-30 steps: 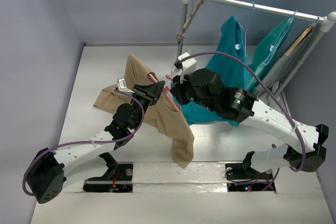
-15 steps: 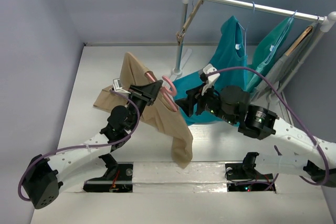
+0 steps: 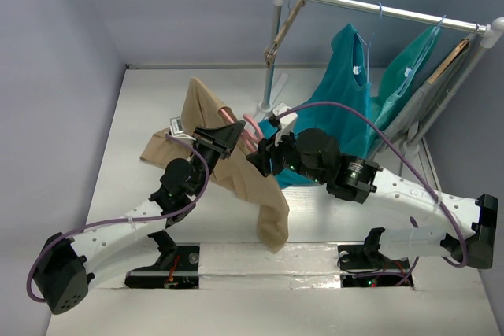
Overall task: Place the t-shirt on the hanger
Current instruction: Place the hanger at the clothesline.
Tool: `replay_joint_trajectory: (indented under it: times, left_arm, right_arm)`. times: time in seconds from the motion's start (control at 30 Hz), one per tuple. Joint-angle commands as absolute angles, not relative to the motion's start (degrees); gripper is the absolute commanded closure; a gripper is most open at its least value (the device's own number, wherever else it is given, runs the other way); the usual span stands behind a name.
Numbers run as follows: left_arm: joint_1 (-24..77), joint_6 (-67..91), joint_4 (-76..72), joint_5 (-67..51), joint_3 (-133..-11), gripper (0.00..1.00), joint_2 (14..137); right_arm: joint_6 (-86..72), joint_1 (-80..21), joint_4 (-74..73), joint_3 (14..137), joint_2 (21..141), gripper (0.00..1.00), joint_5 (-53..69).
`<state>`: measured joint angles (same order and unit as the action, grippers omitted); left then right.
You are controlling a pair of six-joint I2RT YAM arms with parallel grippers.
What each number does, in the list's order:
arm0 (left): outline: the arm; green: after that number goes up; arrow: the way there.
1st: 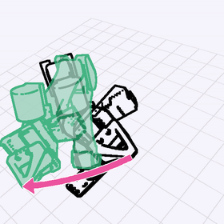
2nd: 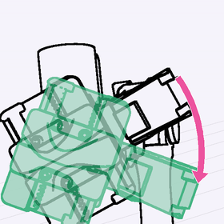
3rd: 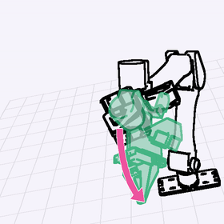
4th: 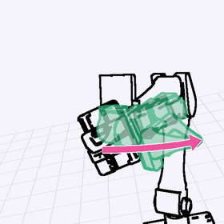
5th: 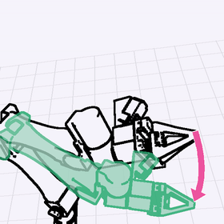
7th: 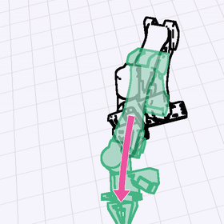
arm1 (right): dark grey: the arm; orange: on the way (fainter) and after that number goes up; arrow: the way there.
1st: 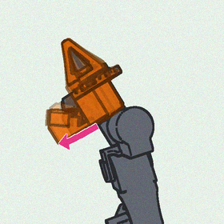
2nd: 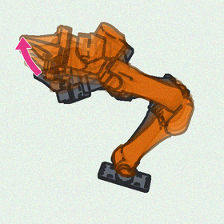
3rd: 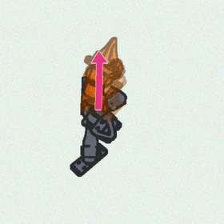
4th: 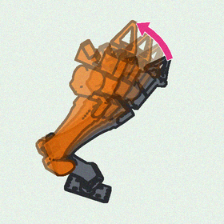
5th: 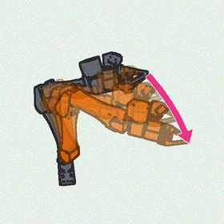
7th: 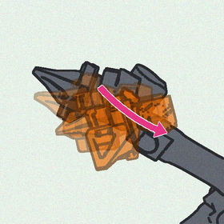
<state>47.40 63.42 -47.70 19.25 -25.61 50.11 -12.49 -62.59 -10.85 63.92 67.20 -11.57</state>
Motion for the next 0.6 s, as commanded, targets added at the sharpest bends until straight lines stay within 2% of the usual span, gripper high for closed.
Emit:
replay_joint_trajectory:
  times: [0.0, 0.03, 0.13, 0.47, 0.57]
  left_arm:
    - [47.11, 63.98, -52.82, 18.02, -25.84, 1.0, 47.73]
    - [47.11, 63.98, -52.74, 18.1, -25.75, 1.0, 47.46]
    - [47.11, 64.07, -52.82, 18.19, -25.49, 1.0, 47.29]
    - [47.11, 64.51, -53.09, 18.02, -25.05, 1.0, 46.58]
    - [47.11, 64.51, -53.26, 17.58, -25.14, 1.0, 46.67]
  right_arm:
    - [-13.18, -62.31, -5.37, 63.72, 67.06, 0.49, -11.87]
    - [-13.36, -62.31, -5.01, 63.46, 67.06, 0.54, -11.87]
    - [-13.88, -62.31, -4.4, 62.67, 67.15, 0.59, -11.87]
    - [-14.59, -62.31, -4.83, 61.52, 68.29, 0.59, -14.32]
    - [-14.68, -62.31, -4.04, 61.17, 68.2, 0.65, -14.41]
